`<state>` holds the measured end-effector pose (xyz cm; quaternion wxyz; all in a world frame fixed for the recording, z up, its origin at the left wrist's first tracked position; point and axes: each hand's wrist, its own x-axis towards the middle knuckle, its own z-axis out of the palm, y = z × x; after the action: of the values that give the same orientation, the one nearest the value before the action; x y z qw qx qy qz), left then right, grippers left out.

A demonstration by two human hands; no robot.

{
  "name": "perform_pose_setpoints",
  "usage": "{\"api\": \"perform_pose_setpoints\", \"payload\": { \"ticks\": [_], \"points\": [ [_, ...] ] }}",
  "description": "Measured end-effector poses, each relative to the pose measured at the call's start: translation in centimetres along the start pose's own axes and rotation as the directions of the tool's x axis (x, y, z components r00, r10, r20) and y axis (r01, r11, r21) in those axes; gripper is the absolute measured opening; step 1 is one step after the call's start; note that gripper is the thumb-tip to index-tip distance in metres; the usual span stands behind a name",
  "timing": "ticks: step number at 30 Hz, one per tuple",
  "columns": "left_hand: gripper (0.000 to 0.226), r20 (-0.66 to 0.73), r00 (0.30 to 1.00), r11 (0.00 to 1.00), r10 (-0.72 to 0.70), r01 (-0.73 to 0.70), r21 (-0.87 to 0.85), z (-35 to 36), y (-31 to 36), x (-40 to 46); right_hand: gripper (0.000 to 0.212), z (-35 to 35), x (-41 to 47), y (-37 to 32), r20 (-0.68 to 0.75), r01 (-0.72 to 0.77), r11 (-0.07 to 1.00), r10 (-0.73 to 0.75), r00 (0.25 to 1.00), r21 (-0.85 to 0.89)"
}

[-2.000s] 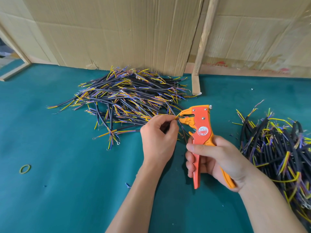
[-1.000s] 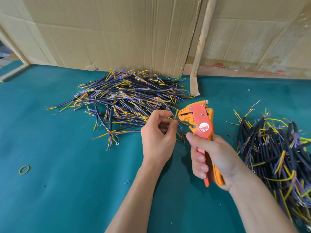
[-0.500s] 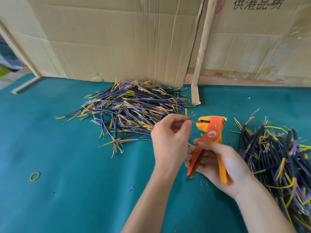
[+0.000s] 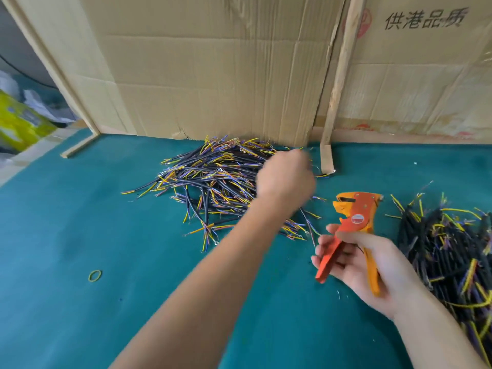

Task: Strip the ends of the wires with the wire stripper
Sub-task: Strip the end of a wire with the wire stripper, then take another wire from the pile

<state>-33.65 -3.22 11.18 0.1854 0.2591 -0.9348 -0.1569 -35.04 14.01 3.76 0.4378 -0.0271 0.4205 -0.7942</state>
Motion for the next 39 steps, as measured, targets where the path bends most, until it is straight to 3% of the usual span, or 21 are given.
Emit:
{"api": "perform_pose_setpoints", "payload": {
  "ticks": [4, 8, 13, 17, 20, 22, 25, 27, 30, 35, 39],
  "points": [
    [0.025, 0.039, 0.998, 0.973, -0.054, 0.044, 0.225, -0.7, -7.8, -0.5, 0.036, -0.8, 0.2, -0.3, -0.079, 0.103, 0.992, -0.098, 0.992, 0.069],
    [0.028, 0.014, 0.999, 0.97, 0.052, -0.054, 0.239, -0.4, -10.1, -0.5, 0.013, -2.4, 0.1, -1.8, -0.207, 0.265, 0.958, -0.238, 0.949, 0.114],
    [0.023, 0.003, 0.988, 0.955, 0.152, -0.147, 0.256, -1.3, -11.2, -0.1, 0.011, -3.4, -0.2, -2.8, -0.298, 0.361, 0.921, -0.307, 0.904, 0.147],
    [0.016, -0.111, 0.983, 0.987, 0.145, -0.137, 0.082, -3.8, -10.9, 0.0, 0.011, -2.7, -0.1, -2.2, -0.272, 0.324, 0.938, -0.282, 0.92, 0.122],
    [0.014, -0.215, 0.977, 0.983, -0.003, -0.037, -0.182, -6.2, -10.3, -1.3, 0.016, -1.8, -0.2, -1.9, -0.17, 0.253, 0.962, -0.234, 0.957, 0.105],
    [0.011, -0.245, 0.961, 0.885, -0.128, -0.001, -0.465, -7.2, -9.9, -2.8, 0.03, -1.1, -0.3, -1.7, -0.094, 0.201, 0.976, -0.194, 0.977, 0.08],
    [0.001, -0.234, 0.932, 0.516, -0.276, -0.062, -0.855, -7.2, -8.0, -5.1, 0.039, -0.4, -0.5, -1.1, -0.012, 0.134, 0.991, -0.134, 0.991, 0.029],
    [0.007, -0.129, 0.94, 0.243, -0.317, -0.051, -0.969, -5.6, -6.5, -6.1, 0.042, -0.1, -0.6, -0.6, 0.03, 0.096, 0.995, -0.096, 0.995, 0.0],
    [0.009, 0.074, 0.945, -0.104, -0.32, 0.043, -0.994, -2.2, -4.5, -7.4, 0.049, -0.1, -0.8, -0.2, 0.064, 0.051, 0.998, -0.05, 0.997, -0.02],
    [0.006, 0.166, 0.891, -0.281, -0.423, 0.046, -0.959, 2.2, -3.7, -8.7, 0.04, -1.2, -0.4, -0.3, 0.105, 0.036, 0.998, -0.041, 0.994, 0.05],
    [0.026, 0.069, 0.835, -0.143, -0.546, -0.012, -0.99, 3.6, -3.9, -8.1, 0.051, -2.5, -0.3, -0.5, 0.174, 0.003, 0.999, 0.004, 0.985, -0.039]
  ]
}}
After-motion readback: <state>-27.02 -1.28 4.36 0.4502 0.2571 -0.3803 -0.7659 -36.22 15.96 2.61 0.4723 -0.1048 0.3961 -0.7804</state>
